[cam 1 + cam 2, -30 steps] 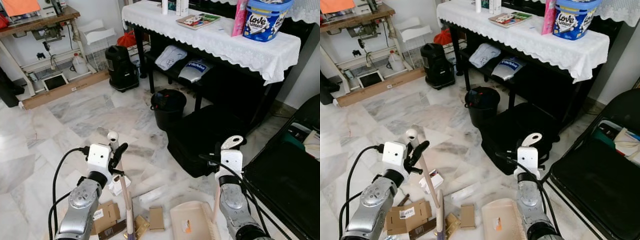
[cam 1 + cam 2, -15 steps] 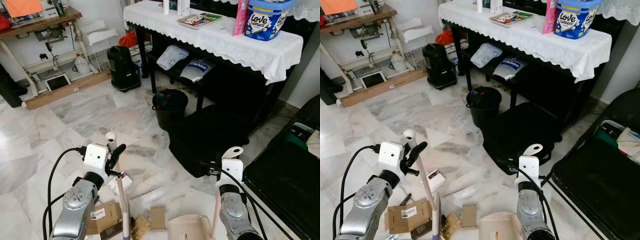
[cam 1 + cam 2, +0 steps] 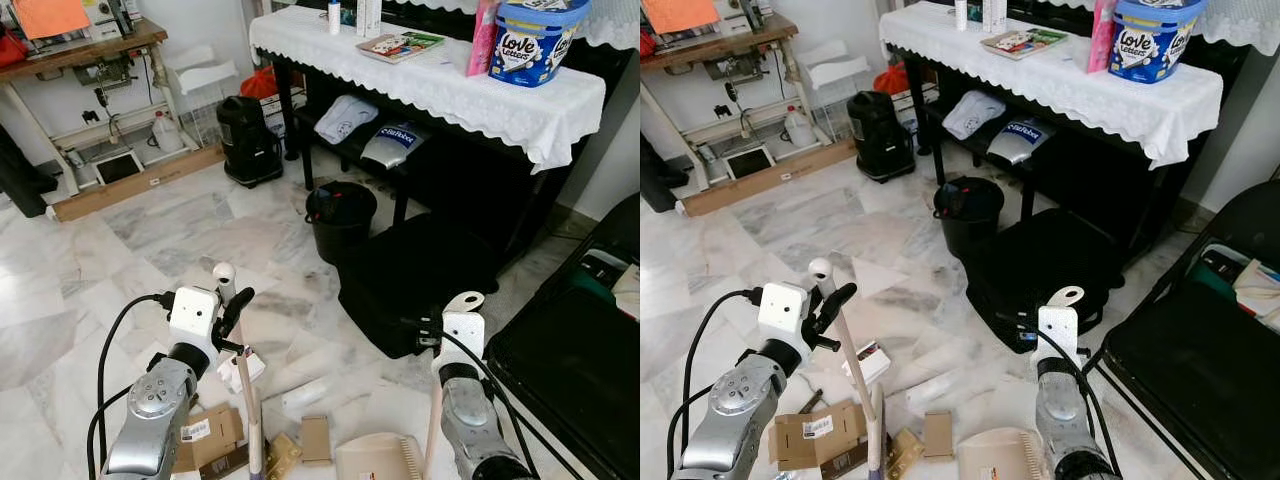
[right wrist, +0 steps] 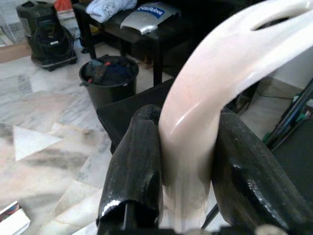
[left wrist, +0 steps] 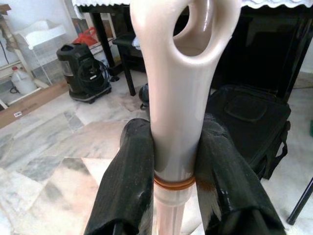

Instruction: Sweep floor

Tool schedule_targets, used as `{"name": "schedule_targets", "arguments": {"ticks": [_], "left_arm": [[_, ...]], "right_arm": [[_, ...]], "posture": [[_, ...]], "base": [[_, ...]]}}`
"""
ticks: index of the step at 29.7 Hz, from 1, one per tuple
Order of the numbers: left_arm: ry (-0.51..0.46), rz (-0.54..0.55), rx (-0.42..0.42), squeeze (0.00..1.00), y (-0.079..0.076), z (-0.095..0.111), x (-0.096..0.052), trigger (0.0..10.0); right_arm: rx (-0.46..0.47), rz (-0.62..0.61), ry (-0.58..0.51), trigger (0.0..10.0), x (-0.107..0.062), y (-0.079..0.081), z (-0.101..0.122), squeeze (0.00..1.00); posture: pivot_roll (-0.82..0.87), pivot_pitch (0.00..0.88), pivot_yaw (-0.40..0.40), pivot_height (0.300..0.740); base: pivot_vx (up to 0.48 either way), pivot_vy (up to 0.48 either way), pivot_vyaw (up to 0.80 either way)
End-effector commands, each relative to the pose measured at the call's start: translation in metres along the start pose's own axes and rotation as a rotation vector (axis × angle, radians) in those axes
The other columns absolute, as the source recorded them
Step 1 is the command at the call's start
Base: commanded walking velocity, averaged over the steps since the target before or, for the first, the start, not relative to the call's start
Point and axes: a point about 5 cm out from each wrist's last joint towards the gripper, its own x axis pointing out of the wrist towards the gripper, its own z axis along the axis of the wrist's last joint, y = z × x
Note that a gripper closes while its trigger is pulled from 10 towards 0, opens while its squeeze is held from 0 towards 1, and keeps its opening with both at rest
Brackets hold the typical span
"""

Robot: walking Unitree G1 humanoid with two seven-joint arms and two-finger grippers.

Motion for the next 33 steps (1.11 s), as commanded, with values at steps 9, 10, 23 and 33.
{"name": "schedule_targets", "arguments": {"ticks": [9,10,23,33], "left_arm": [[-0.039,0.001,0.004,0.00,0.002,0.009,0.002,10.0],[-0.040,0.000,0.004,0.00,0.002,0.009,0.003,10.0],[-0.046,0.001,-0.002,0.00,0.000,0.009,0.005,10.0],[-0.054,0.013,-0.002,0.00,0.000,0.010,0.005,10.0]], "right_arm": [[0.058,-0.040,0.379,10.0,-0.021,-0.004,-0.051,0.00],[0.080,-0.039,0.424,10.0,-0.021,-0.004,-0.054,0.00],[0.109,-0.026,0.470,10.0,-0.013,-0.001,-0.047,0.00],[0.080,-0.033,0.352,10.0,-0.002,-0.001,-0.028,0.00]], "posture": [[0.13,0.002,0.107,0.740],[0.13,0.000,0.106,0.740],[0.13,0.000,0.101,0.740],[0.12,0.001,0.094,0.740]], "base": [[0.000,0.000,0.00],[0.000,0.000,0.00],[0.000,0.000,0.00],[0.000,0.000,0.00]]}}
